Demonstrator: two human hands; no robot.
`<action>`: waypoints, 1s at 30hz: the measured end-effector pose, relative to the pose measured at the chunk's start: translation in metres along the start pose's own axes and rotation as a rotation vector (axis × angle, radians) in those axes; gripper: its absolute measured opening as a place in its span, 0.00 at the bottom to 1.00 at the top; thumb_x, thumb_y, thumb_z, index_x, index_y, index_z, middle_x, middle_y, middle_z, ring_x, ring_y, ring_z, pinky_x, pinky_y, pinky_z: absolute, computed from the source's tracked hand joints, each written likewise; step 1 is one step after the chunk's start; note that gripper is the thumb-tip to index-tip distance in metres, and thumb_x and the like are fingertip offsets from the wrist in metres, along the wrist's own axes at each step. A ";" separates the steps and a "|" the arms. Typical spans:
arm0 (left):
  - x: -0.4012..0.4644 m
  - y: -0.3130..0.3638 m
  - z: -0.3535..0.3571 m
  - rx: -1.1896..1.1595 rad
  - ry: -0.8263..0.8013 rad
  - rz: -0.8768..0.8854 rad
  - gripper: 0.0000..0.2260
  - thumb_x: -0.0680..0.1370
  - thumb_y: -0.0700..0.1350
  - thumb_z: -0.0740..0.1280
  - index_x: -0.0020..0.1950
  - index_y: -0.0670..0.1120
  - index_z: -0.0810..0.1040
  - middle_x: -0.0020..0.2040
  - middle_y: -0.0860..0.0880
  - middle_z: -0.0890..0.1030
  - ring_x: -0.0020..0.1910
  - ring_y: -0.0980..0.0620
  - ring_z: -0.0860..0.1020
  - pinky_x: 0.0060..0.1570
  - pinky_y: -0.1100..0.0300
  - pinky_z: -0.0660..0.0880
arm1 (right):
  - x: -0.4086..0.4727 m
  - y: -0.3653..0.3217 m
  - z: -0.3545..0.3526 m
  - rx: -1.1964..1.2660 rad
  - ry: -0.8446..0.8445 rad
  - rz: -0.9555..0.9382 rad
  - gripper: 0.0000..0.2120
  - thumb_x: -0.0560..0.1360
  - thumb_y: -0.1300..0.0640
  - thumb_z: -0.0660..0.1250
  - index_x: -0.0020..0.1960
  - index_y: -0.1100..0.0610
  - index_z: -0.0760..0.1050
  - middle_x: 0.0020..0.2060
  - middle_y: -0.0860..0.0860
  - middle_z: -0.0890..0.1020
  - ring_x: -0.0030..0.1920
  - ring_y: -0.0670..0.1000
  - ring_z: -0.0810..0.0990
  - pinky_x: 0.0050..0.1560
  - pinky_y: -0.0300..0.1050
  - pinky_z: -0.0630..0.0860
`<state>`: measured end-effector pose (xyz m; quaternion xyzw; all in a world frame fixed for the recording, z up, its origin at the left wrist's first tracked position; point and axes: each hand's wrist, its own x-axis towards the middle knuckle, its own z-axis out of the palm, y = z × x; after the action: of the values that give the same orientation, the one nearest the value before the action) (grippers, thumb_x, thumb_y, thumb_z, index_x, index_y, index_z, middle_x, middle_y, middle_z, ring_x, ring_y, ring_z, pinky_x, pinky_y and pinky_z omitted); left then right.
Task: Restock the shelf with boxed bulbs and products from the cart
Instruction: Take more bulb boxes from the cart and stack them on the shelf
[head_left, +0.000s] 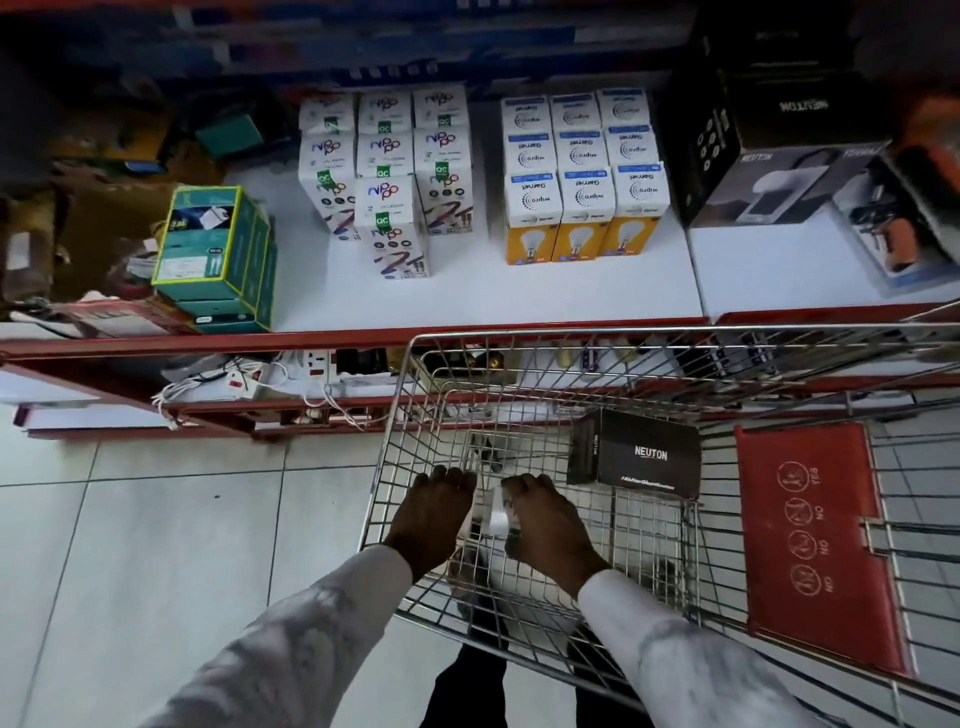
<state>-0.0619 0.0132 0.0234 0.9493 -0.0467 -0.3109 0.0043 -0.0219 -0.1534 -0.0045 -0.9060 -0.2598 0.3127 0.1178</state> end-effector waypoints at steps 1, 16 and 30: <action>-0.005 -0.002 -0.008 -0.040 0.010 -0.007 0.29 0.71 0.36 0.67 0.71 0.43 0.65 0.66 0.43 0.75 0.66 0.42 0.72 0.63 0.49 0.71 | -0.003 0.000 -0.011 0.033 0.009 0.001 0.33 0.64 0.54 0.74 0.67 0.55 0.69 0.60 0.53 0.77 0.60 0.56 0.73 0.53 0.48 0.76; -0.090 -0.094 -0.210 -0.494 0.338 -0.078 0.35 0.62 0.50 0.81 0.67 0.52 0.74 0.60 0.52 0.78 0.60 0.50 0.76 0.56 0.59 0.74 | -0.023 -0.062 -0.257 0.199 0.150 -0.084 0.36 0.58 0.52 0.81 0.64 0.49 0.74 0.57 0.47 0.77 0.57 0.49 0.75 0.55 0.43 0.73; -0.016 -0.187 -0.252 -0.235 0.539 -0.285 0.37 0.63 0.46 0.80 0.70 0.44 0.73 0.62 0.39 0.73 0.62 0.36 0.72 0.62 0.45 0.74 | 0.092 -0.122 -0.311 -0.133 0.451 -0.083 0.39 0.58 0.47 0.80 0.67 0.54 0.74 0.59 0.55 0.75 0.62 0.58 0.71 0.59 0.51 0.74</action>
<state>0.0906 0.1955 0.2294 0.9874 0.1258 -0.0493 0.0825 0.1866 -0.0173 0.2368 -0.9472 -0.2841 0.0795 0.1258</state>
